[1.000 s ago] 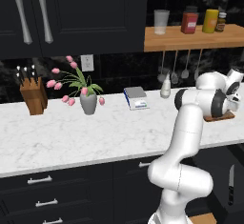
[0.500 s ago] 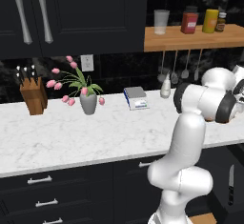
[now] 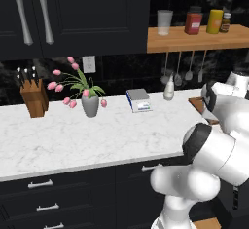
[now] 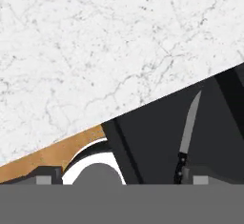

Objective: Place the appropriate cutting tool for cutting the carrot skin on the cutting board.

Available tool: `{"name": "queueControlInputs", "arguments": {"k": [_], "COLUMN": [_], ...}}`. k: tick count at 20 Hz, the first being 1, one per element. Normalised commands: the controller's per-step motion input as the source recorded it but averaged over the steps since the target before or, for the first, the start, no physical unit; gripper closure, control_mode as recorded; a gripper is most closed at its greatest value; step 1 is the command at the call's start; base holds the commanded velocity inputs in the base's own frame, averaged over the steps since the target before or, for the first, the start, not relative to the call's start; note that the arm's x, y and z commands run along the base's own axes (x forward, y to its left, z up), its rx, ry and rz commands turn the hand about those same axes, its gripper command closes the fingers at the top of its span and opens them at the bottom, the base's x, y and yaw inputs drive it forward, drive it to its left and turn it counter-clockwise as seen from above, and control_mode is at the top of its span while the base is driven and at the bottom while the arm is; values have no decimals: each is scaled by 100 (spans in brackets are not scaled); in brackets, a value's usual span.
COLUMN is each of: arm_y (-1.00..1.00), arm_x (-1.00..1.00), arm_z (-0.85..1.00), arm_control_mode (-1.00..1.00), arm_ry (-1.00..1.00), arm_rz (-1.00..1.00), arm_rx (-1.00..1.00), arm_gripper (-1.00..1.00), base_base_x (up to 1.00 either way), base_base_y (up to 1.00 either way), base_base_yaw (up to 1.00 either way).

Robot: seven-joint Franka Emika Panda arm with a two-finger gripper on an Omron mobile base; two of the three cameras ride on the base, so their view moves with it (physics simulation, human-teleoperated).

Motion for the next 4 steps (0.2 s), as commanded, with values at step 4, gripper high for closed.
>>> {"name": "queueControlInputs", "arguments": {"k": [4], "arm_y": [100], "arm_x": [-100], "arm_z": [62], "arm_control_mode": [-100], "arm_ry": [3], "arm_rz": [7], "arm_rx": [-2], "arm_gripper": [-100], "base_base_x": [0], "base_base_y": [0], "base_base_yaw": [0]}}
